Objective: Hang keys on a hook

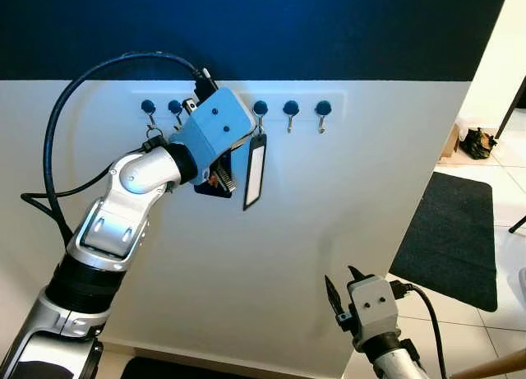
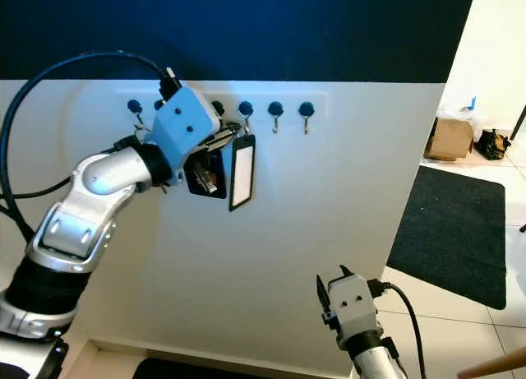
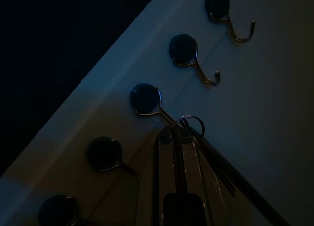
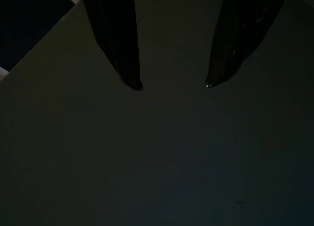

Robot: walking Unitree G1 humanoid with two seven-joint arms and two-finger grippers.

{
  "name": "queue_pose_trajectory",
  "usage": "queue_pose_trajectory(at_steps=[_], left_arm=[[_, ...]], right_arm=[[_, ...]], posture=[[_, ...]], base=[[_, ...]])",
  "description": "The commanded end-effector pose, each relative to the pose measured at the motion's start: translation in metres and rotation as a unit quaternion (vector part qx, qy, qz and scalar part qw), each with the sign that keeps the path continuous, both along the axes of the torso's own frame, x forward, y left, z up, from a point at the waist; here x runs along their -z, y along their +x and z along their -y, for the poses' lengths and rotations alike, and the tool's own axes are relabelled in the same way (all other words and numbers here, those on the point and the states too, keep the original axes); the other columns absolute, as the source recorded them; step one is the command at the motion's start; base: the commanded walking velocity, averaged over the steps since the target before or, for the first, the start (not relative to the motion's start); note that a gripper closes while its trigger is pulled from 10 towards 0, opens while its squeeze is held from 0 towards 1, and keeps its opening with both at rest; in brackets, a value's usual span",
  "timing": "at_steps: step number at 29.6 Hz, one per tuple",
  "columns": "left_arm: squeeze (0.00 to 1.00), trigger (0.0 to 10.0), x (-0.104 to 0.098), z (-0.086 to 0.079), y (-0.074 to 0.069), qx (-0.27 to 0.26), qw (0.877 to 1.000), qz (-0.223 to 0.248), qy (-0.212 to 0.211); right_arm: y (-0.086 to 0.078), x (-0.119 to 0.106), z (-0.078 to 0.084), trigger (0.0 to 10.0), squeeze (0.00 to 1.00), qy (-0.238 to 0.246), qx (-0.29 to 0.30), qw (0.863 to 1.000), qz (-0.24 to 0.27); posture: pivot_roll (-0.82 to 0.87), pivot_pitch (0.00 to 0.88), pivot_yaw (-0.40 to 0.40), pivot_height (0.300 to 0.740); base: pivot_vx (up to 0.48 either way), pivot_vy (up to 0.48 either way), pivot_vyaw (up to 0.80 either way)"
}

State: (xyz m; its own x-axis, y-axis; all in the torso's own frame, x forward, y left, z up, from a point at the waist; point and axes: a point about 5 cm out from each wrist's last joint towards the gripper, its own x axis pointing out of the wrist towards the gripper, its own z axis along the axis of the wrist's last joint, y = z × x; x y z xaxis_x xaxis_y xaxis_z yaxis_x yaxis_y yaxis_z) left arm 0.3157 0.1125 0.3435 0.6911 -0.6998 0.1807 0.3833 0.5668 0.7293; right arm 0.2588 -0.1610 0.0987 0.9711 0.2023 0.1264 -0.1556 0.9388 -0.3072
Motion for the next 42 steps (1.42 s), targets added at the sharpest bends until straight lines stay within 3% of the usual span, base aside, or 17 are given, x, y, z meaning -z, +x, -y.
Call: queue_pose_trajectory(at_steps=[1,14,27,42], left_arm=[[0.0,10.0,-0.008,0.001,0.0,0.0,1.0,0.016,-0.01],[0.0,10.0,-0.013,0.008,0.004,0.006,1.0,0.026,-0.016],[0.0,10.0,0.004,0.022,0.012,0.015,1.0,-0.005,0.021],[0.0,10.0,0.015,0.017,0.019,-0.01,0.999,-0.016,0.036]], right_arm=[[-0.002,0.005,-0.002,10.0,0.0,0.001,-0.003,1.0,-0.01],[-0.002,0.005,-0.002,10.0,0.0,0.001,-0.002,1.0,-0.01],[-0.003,0.006,-0.004,10.0,0.0,0.004,0.0,1.0,-0.01],[-0.003,0.006,-0.004,10.0,0.0,0.004,-0.002,1.0,-0.01]], posture=[[-0.01,0.103,0.077,0.74],[-0.01,0.104,0.082,0.74],[-0.01,0.107,0.092,0.74],[-0.01,0.109,0.088,0.74]], base=[[0.0,0.0,0.0],[0.0,0.0,0.0],[0.0,0.0,0.0],[0.0,0.0,0.0]])
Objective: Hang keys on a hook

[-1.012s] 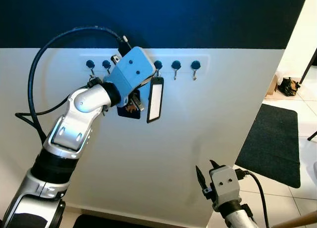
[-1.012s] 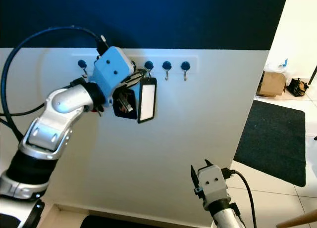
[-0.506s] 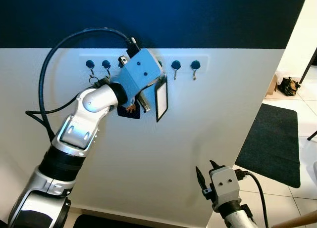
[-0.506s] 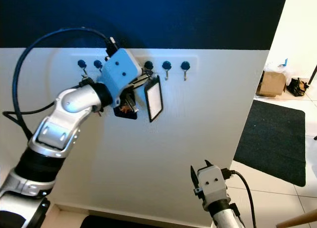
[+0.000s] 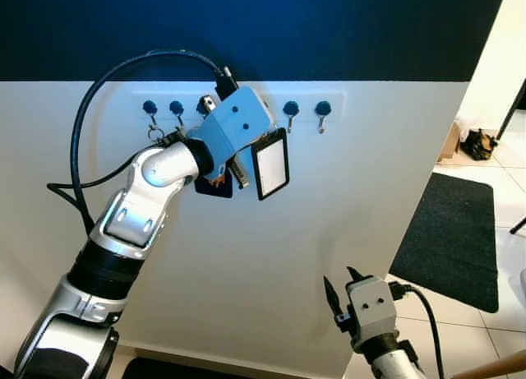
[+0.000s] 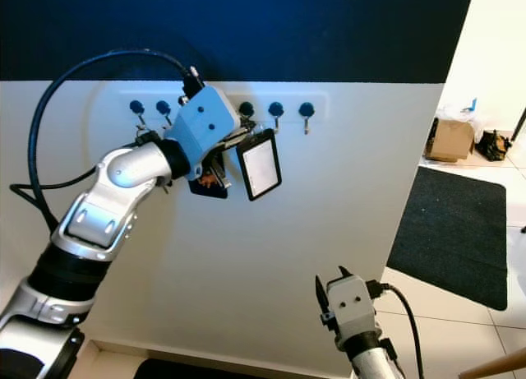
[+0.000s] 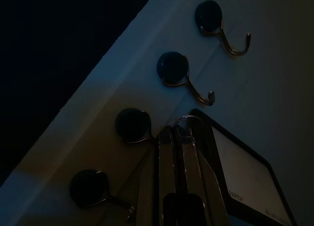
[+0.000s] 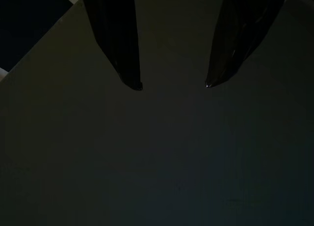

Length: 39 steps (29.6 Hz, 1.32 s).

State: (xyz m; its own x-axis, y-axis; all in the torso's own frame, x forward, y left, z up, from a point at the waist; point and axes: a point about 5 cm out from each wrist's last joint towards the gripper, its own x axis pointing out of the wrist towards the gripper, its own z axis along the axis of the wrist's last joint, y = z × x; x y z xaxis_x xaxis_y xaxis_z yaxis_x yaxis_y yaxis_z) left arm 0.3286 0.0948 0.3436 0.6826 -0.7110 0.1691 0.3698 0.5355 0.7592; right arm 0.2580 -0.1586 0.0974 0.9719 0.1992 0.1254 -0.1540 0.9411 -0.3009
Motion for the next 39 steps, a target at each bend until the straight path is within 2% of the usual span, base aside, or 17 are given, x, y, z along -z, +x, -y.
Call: queue_pose_trajectory(at_steps=[1,4,7,11,12,15,17,22,24,31,39], left_arm=[[0.0,10.0,0.015,-0.001,0.006,-0.014,0.999,-0.027,0.017],[0.0,10.0,0.015,-0.002,0.007,-0.018,0.999,-0.027,0.014],[0.0,10.0,0.011,-0.006,0.005,-0.014,0.999,-0.029,-0.007],[0.0,10.0,0.0,-0.012,-0.012,0.036,0.998,-0.032,-0.041],[0.0,10.0,0.0,-0.012,-0.012,0.036,0.998,-0.032,-0.041],[0.0,10.0,-0.001,-0.025,-0.028,0.054,0.997,-0.039,-0.036],[0.0,10.0,0.0,-0.026,-0.029,0.057,0.997,-0.042,-0.035],[0.0,10.0,0.001,-0.028,-0.027,0.04,0.998,-0.038,-0.034],[0.0,10.0,0.001,-0.023,-0.02,0.029,0.998,-0.033,-0.036],[0.0,10.0,0.002,-0.013,-0.009,0.021,0.999,-0.029,-0.033],[0.0,10.0,0.002,-0.013,0.001,-0.002,0.999,-0.026,-0.032]], right_arm=[[-0.002,0.005,-0.002,10.0,0.0,0.0,-0.003,1.0,-0.009],[-0.002,0.005,-0.002,10.0,0.0,0.0,-0.003,1.0,-0.009],[-0.002,0.005,-0.001,10.0,0.0,-0.001,-0.003,1.0,-0.009],[-0.002,0.004,0.0,10.0,0.0,-0.002,-0.002,1.0,-0.008],[-0.002,0.004,0.0,10.0,0.0,-0.002,-0.002,1.0,-0.008],[-0.002,0.004,0.001,10.0,0.0,-0.003,-0.002,1.0,-0.008],[-0.001,0.004,0.001,10.0,0.0,-0.003,-0.003,1.0,-0.008],[0.0,0.004,0.0,10.0,0.0,-0.004,-0.006,1.0,-0.009],[0.003,0.003,-0.002,10.0,0.0,-0.005,-0.013,1.0,-0.008],[0.004,0.002,-0.002,10.0,0.0,-0.005,-0.011,1.0,-0.006],[0.0,0.004,-0.001,10.0,0.0,-0.002,-0.003,1.0,-0.007]], posture=[[-0.01,0.109,0.088,0.74],[-0.01,0.109,0.088,0.74],[-0.01,0.107,0.088,0.74],[-0.01,0.104,0.084,0.74],[-0.01,0.104,0.084,0.74],[-0.01,0.104,0.082,0.74],[-0.01,0.103,0.079,0.74],[0.0,0.1,0.07,0.74],[0.0,0.097,0.065,0.74],[-0.01,0.097,0.074,0.74],[-0.02,0.101,0.088,0.74]], base=[[0.0,0.0,0.0],[0.0,0.0,0.0],[0.0,0.0,0.0],[0.0,0.0,0.0],[0.0,0.0,0.0],[0.0,0.0,0.0],[0.0,0.0,0.0],[0.0,0.0,0.0],[0.0,0.0,0.0],[0.0,0.0,0.0],[0.0,0.0,0.0]])
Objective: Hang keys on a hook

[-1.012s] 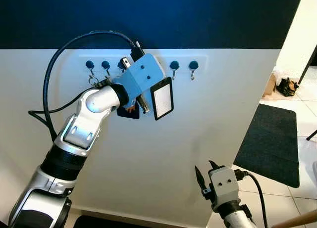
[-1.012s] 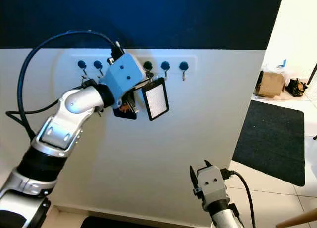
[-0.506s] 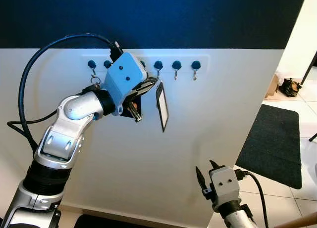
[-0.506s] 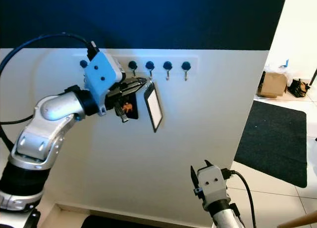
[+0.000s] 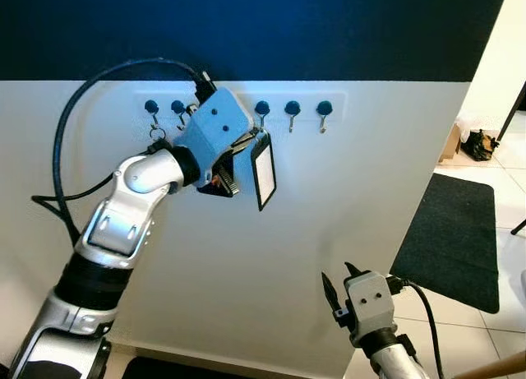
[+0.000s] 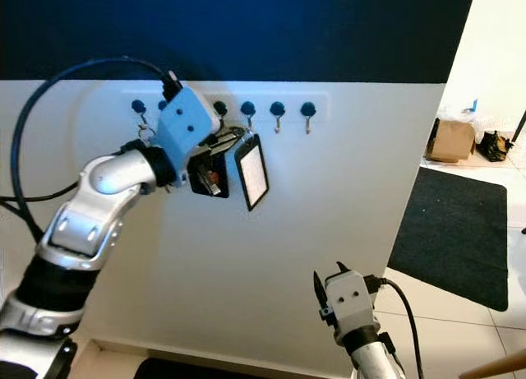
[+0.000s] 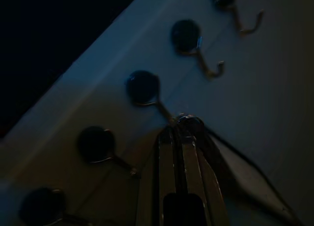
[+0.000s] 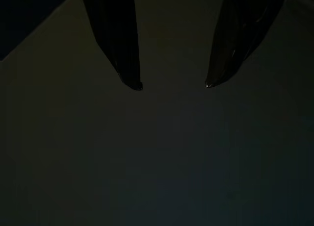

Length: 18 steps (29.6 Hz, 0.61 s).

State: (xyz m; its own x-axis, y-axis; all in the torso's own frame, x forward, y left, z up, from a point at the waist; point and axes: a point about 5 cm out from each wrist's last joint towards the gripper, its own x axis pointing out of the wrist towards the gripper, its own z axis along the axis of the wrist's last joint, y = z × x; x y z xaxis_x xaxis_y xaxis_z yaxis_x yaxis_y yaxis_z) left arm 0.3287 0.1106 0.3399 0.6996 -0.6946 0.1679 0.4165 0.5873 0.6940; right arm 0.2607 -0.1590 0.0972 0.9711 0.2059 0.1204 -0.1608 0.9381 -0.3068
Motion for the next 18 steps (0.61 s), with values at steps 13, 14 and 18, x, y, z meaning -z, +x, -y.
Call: queue_pose_trajectory(at_steps=[13,14,18], left_arm=[[0.0,10.0,-0.012,0.003,0.001,0.0,1.0,0.027,-0.006],[0.0,10.0,-0.012,0.003,0.001,0.0,1.0,0.027,-0.006],[0.0,10.0,-0.007,0.004,0.004,-0.004,1.0,0.022,0.0]], right_arm=[[-0.003,0.004,-0.002,10.0,0.0,0.002,-0.001,1.0,-0.006],[-0.003,0.004,-0.002,10.0,0.0,0.002,-0.001,1.0,-0.006],[-0.002,0.005,-0.003,10.0,0.0,0.002,-0.003,1.0,-0.007]], posture=[[-0.01,0.103,0.083,0.74],[-0.01,0.103,0.083,0.74],[0.0,0.103,0.081,0.74]], base=[[0.0,0.0,0.0],[0.0,0.0,0.0],[0.0,0.0,0.0]])
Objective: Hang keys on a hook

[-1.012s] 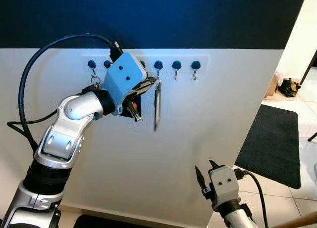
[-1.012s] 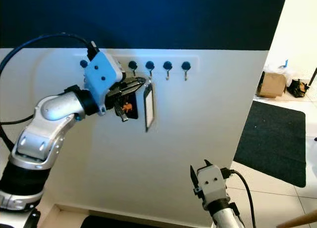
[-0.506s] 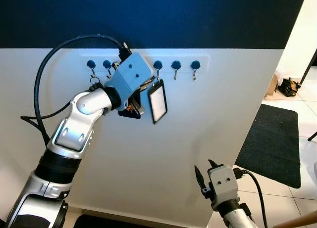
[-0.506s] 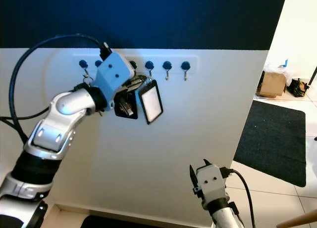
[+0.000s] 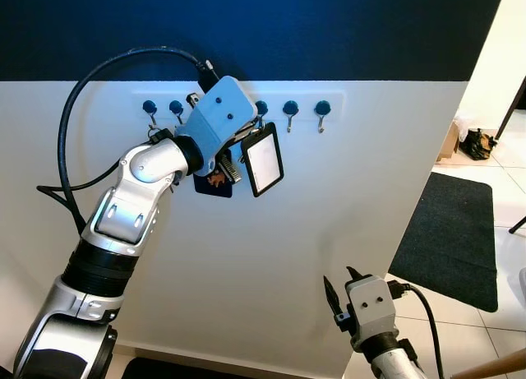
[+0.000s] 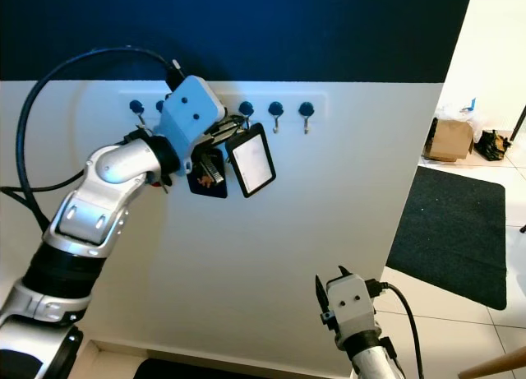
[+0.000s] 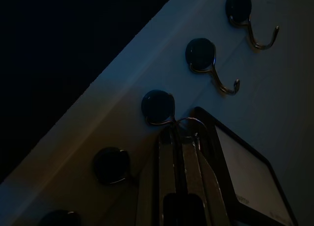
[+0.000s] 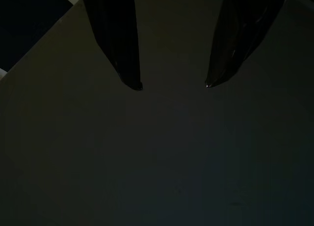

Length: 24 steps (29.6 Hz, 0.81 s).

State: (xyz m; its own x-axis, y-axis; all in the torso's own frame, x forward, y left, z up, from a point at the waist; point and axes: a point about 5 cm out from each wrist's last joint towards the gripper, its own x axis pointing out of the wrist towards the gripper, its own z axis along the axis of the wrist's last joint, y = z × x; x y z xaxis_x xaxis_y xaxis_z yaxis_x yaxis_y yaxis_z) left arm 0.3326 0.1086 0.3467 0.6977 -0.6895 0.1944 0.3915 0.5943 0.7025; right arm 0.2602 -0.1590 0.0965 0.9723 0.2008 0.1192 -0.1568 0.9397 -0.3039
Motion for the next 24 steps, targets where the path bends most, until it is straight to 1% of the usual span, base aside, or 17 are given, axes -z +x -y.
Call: queue_pose_trajectory(at_steps=[1,2,4,9,14,16,22,23,24], left_arm=[[0.0,10.0,0.002,0.004,0.0,0.0,1.0,0.005,0.008],[0.0,10.0,0.002,0.004,0.0,0.0,1.0,0.005,0.008],[0.0,10.0,0.01,0.012,0.001,0.007,1.0,-0.005,0.016],[0.0,10.0,0.02,0.017,0.006,0.01,0.999,-0.024,0.019],[0.0,10.0,0.023,0.018,0.008,0.008,0.999,-0.03,0.022],[0.0,10.0,0.026,0.016,0.009,0.004,0.999,-0.034,0.03],[0.0,10.0,0.029,0.013,0.007,0.005,0.999,-0.039,0.035],[1.0,10.0,0.031,0.009,0.005,0.004,0.998,-0.043,0.034],[1.0,10.0,0.031,0.008,0.004,0.005,0.998,-0.047,0.033]], right_arm=[[-0.001,0.004,-0.003,10.0,0.0,0.001,-0.006,1.0,-0.006],[-0.001,0.004,-0.003,10.0,0.0,0.001,-0.006,1.0,-0.006],[-0.001,0.003,-0.003,10.0,0.0,0.0,-0.006,1.0,-0.005],[-0.002,0.003,-0.004,10.0,0.0,0.001,-0.006,1.0,-0.005],[-0.002,0.003,-0.004,10.0,0.0,0.001,-0.005,1.0,-0.005],[-0.003,0.004,-0.003,10.0,0.0,0.001,-0.003,1.0,-0.006],[-0.004,0.004,-0.003,10.0,0.0,0.002,-0.002,1.0,-0.006],[-0.004,0.004,-0.003,10.0,0.0,0.002,-0.002,1.0,-0.006],[-0.004,0.004,-0.003,10.0,0.0,0.002,-0.002,1.0,-0.006]], posture=[[0.0,0.104,0.08,0.74],[0.0,0.104,0.08,0.74],[-0.01,0.105,0.081,0.74],[-0.01,0.107,0.085,0.74],[-0.01,0.108,0.088,0.74],[-0.01,0.108,0.088,0.74],[-0.01,0.111,0.09,0.74],[-0.01,0.112,0.088,0.74],[-0.01,0.112,0.087,0.74]], base=[[0.0,0.0,0.0],[0.0,0.0,0.0],[0.0,0.0,0.0],[0.0,0.0,0.0],[0.0,0.0,0.0],[0.0,0.0,0.0],[0.0,0.0,0.0],[0.0,0.0,0.0],[0.0,0.0,0.0]])
